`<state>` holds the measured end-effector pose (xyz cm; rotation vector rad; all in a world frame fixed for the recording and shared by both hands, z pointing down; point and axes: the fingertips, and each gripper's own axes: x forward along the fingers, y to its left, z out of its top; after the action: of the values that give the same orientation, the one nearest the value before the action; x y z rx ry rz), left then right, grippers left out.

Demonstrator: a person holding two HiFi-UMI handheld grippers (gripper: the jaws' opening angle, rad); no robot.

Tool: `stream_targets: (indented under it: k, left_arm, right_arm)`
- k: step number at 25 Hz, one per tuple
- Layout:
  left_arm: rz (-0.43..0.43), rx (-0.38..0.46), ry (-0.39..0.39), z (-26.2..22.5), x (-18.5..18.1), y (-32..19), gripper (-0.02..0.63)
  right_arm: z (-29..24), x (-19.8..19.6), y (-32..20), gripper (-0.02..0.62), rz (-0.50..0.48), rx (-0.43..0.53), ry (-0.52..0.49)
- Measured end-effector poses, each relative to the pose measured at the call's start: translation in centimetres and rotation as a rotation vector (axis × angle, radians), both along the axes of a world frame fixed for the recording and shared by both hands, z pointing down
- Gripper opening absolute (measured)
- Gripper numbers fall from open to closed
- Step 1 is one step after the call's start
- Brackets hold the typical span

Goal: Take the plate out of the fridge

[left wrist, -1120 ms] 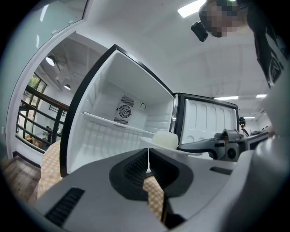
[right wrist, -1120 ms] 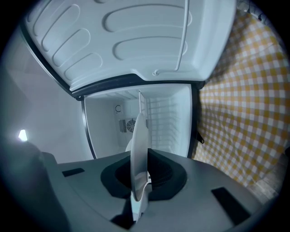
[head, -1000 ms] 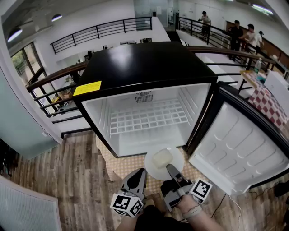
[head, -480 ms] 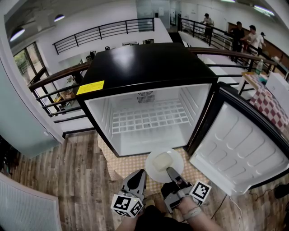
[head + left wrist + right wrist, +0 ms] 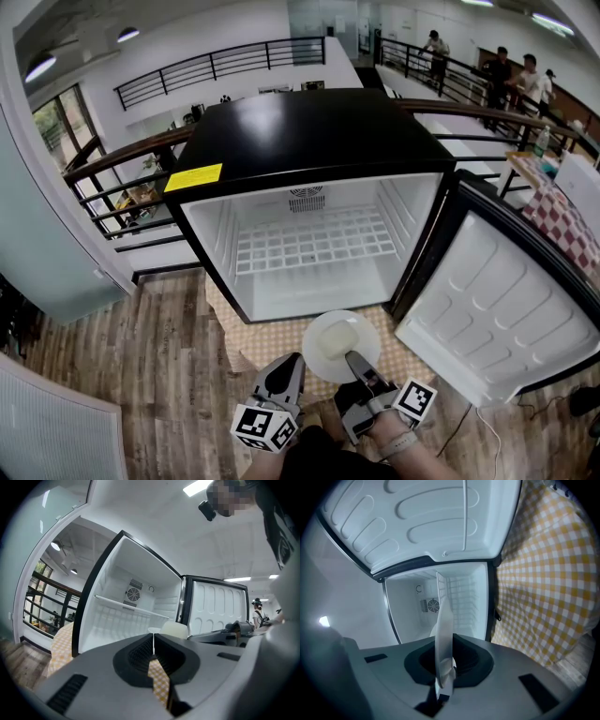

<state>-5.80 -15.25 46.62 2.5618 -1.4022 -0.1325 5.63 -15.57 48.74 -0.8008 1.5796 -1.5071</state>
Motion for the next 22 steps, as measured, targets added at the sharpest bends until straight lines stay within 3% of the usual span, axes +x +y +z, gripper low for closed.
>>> stream_targets:
  k: [22]
  left_arm:
    - [-0.028,0.016,0.013,-0.6,0.4,4.2,0.015]
  right_arm:
    - [0.1,1.0,3.7,0.043,-0.01,0.005,0.016]
